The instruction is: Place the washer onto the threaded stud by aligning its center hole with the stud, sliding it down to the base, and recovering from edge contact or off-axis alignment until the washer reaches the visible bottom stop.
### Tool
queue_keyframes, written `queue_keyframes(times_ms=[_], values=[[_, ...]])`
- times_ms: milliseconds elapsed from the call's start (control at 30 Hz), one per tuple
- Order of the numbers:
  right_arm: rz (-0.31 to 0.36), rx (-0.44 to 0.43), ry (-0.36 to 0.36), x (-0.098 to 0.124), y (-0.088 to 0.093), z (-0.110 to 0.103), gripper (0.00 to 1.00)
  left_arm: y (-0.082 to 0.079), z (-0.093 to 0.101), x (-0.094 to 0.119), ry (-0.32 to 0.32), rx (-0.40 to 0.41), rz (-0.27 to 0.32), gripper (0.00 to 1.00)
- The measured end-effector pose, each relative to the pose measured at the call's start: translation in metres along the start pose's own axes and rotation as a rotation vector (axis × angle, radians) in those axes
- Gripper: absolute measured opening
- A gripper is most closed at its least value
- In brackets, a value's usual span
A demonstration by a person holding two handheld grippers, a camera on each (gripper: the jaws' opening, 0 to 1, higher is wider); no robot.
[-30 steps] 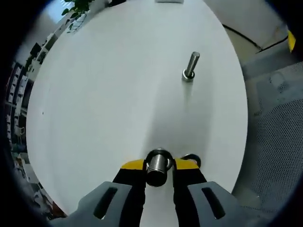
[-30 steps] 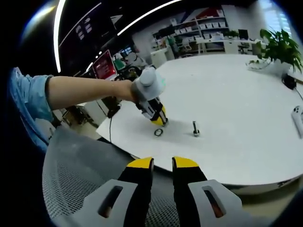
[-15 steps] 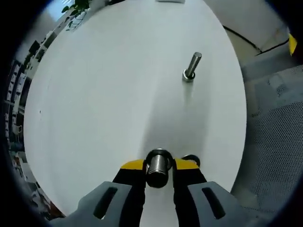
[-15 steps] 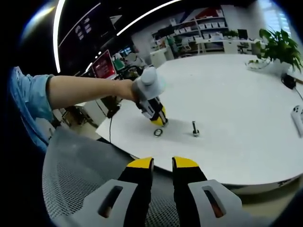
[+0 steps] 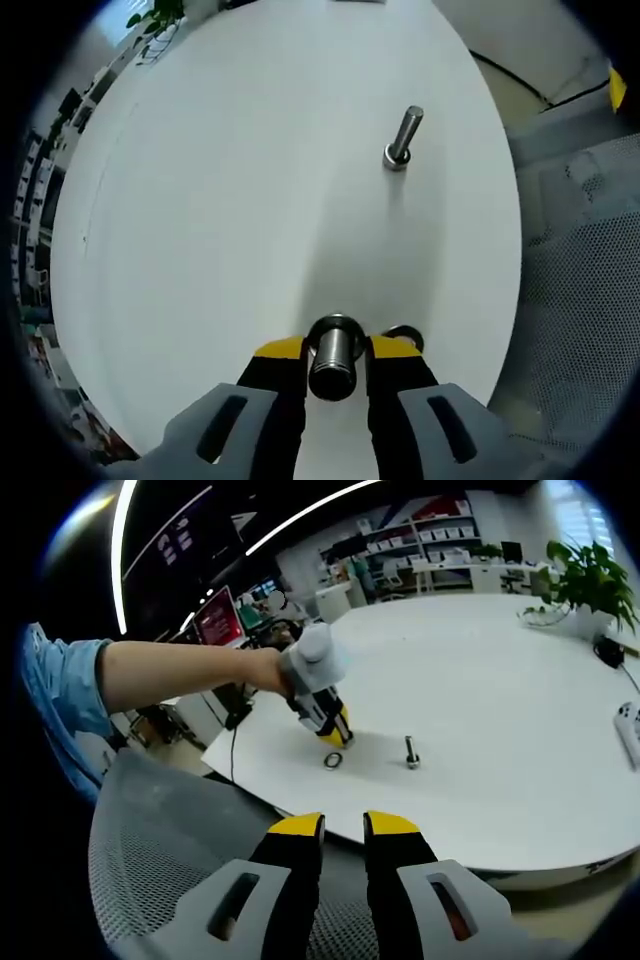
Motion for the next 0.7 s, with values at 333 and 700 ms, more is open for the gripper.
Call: queue_keyframes(times_ms=[333, 700], values=[[0.002, 0.000, 0.000, 0.000, 0.000, 0.000, 0.19, 0.010, 0.003, -0.004, -0.028, -0.057, 0.014, 0.22], [0.004, 0.004, -0.005, 0.000, -0.001, -0.001, 0.19, 0.029, -0.007, 0.032, -0.020, 0.164, 0.130, 0.35]])
Point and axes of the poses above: the point that each gripper's makers call its tool centre point, and the gripper's own axes: x roughly backward along the fingers, z roughly to its right, y roughly out of its underside, the point moved 2 cm from there along x, roughly backward along the fingers, and after that the axes turned 13 degrees about -y, right-handed, at the moved point
